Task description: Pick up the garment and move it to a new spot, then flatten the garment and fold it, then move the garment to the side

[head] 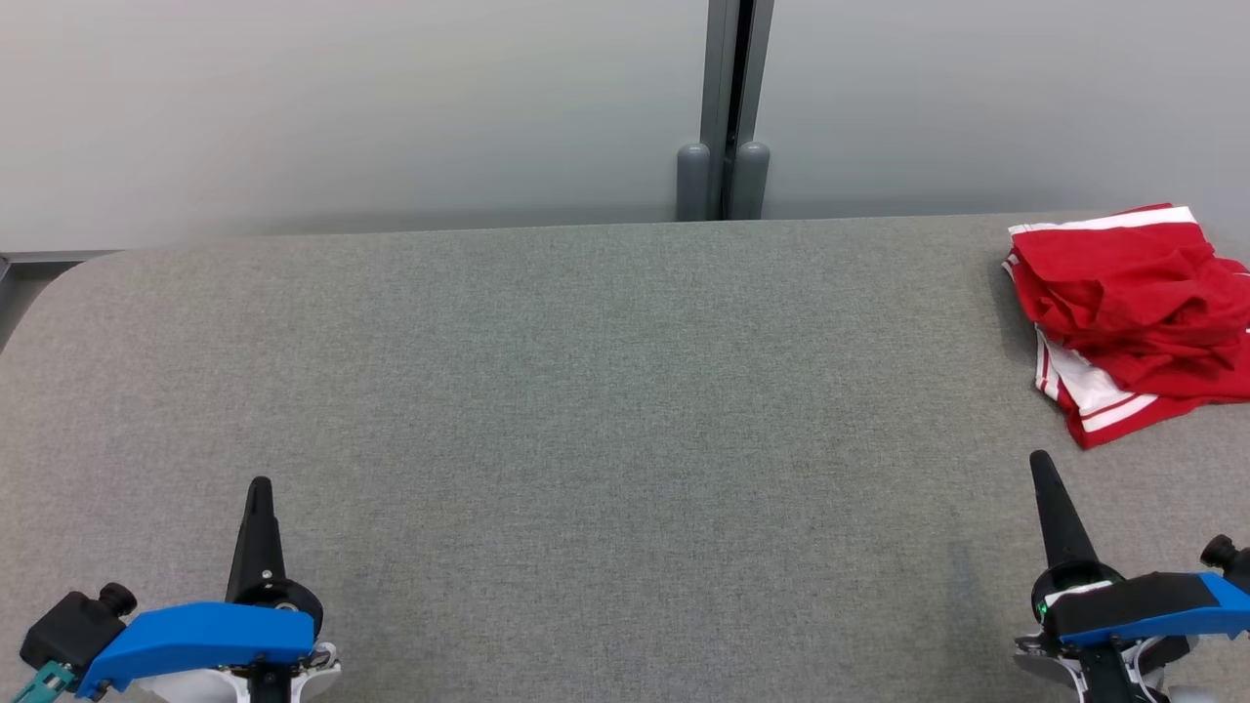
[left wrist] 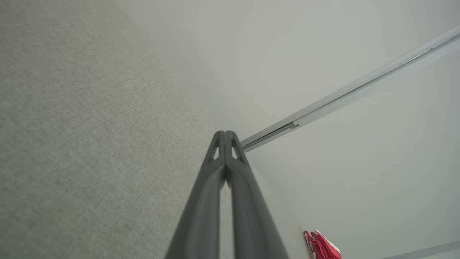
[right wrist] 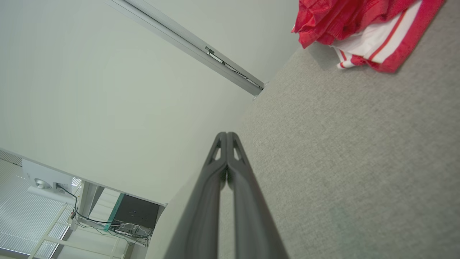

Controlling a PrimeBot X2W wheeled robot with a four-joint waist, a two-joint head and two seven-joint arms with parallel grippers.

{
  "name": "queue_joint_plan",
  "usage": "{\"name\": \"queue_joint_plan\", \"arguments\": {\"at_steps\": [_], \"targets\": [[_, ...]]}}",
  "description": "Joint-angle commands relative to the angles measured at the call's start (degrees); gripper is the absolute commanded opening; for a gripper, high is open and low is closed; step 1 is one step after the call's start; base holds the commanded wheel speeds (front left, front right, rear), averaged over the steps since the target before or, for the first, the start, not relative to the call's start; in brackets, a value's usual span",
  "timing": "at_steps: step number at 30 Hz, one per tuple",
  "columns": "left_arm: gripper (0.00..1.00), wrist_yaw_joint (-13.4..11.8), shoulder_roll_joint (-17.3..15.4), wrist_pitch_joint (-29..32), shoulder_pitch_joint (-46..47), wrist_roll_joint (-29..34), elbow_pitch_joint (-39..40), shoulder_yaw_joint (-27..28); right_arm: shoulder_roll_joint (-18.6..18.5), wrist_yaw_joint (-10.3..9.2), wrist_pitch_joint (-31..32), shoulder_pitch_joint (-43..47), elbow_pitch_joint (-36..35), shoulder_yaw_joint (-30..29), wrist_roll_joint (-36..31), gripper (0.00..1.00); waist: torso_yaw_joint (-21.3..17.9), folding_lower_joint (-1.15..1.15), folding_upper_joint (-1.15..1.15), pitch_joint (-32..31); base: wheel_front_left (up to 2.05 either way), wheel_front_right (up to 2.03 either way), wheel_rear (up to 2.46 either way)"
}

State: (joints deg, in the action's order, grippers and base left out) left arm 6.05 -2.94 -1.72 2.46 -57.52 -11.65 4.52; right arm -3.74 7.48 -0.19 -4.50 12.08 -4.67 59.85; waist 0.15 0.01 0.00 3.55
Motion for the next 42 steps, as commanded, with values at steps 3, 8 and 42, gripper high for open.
{"name": "queue_joint_plan", "arguments": {"at_steps": [3,8,42], "targets": [[0.0,0.32,-0.03,0.75,1.39,-3.09,0.17,0.27,0.16,0.02,0.63,-1.33,-0.16,-0.38,3.01,0.0,-0.01,0.0,0.0,-0.18,0.0,0.0,0.0],[0.0,0.49,-0.02,1.55,1.71,-6.3,-0.09,0.49,0.23,0.02,1.26,-1.45,0.06,-0.54,6.02,0.0,-0.02,-0.01,0.0,-0.43,0.0,0.0,0.0],[0.0,1.21,0.05,5.86,3.18,-24.37,-1.62,1.56,0.67,0.02,4.8,-1.76,1.23,-1.47,22.78,0.0,-0.1,-0.01,0.0,-2.1,0.0,0.0,0.0]]}}
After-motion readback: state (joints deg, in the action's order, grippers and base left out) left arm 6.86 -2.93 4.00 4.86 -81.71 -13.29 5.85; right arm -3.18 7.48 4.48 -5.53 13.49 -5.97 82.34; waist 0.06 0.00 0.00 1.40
